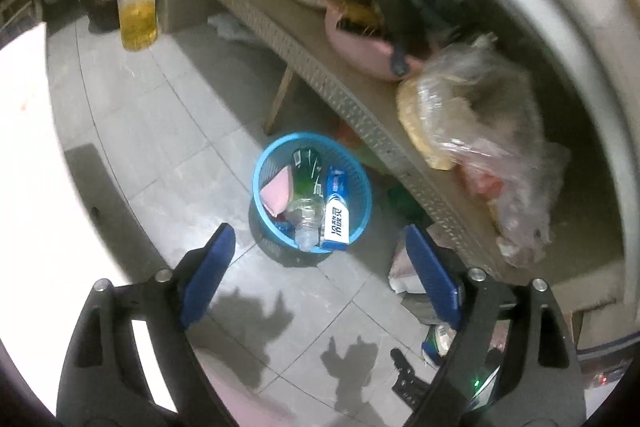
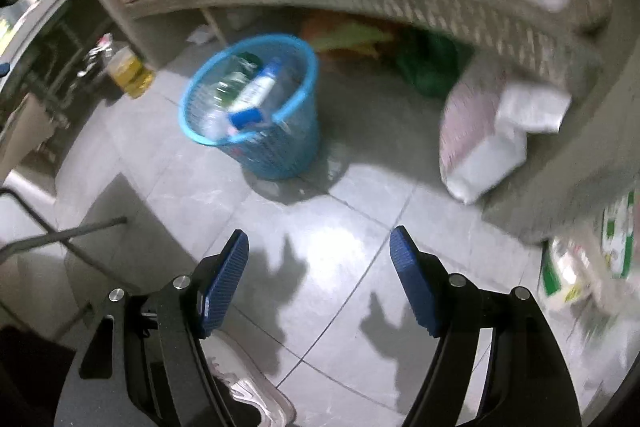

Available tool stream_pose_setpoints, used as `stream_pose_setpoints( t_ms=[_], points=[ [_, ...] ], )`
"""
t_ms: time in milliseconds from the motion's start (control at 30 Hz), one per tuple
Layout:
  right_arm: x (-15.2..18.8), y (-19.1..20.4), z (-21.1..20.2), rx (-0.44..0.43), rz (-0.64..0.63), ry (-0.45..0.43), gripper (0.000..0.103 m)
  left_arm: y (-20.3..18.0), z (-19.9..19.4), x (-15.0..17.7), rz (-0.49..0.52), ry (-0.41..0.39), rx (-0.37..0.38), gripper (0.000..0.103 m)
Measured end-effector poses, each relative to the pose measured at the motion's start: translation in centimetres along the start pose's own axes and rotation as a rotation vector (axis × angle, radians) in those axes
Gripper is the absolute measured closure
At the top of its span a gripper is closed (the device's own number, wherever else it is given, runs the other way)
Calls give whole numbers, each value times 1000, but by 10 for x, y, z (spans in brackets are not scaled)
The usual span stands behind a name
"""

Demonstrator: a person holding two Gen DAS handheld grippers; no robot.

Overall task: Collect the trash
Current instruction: 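Move both grippers back toward the cloth on the table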

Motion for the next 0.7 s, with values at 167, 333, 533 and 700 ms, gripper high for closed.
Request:
stream_pose_setpoints(
  t_ms=[167, 333, 533, 700],
  points=[
    [-23, 26, -59, 7, -120, -157, 12, 13, -75, 33, 20, -101, 2, 16],
    [-48, 66, -123, -40, -264, -313, 8, 44, -158, 68, 39, -237, -44, 12],
    [-55, 136, -176, -286, -338, -337, 8, 114, -248, 130, 20, -335, -230, 10],
    [-42, 207, -197, -477, -421, -264, 8, 174, -286, 172, -35, -340, -361, 10]
  ],
)
Point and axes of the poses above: each gripper's, at about its wrist camera, not at the fingertips, and z roughly the way its jaws point, y to its left, x to its underside, the point moved 10 cm from there along z, roughly the way its jaws point, and after that the axes turned 8 degrees about x, right-handed, at the moved point
